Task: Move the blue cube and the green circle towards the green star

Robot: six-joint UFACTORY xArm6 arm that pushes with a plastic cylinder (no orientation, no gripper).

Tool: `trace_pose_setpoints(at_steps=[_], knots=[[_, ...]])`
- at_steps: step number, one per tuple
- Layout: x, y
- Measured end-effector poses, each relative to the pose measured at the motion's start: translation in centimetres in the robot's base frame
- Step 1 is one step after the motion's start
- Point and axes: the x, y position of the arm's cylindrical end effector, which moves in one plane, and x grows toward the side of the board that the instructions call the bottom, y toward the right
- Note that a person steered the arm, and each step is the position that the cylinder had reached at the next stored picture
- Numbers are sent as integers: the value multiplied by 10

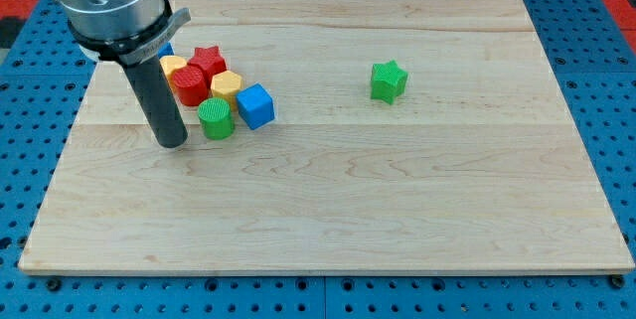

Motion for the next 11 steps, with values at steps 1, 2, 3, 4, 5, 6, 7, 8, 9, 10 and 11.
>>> trace_pose_setpoints(at_steps=[1,2,3,4,5,6,7,8,9,10,11], knots=[[-11,49],[-25,118],[-25,147],[-6,108],[-24,56],[-37,107],[-54,136],[-46,119],[-55,73],[-71,89],[-80,130]])
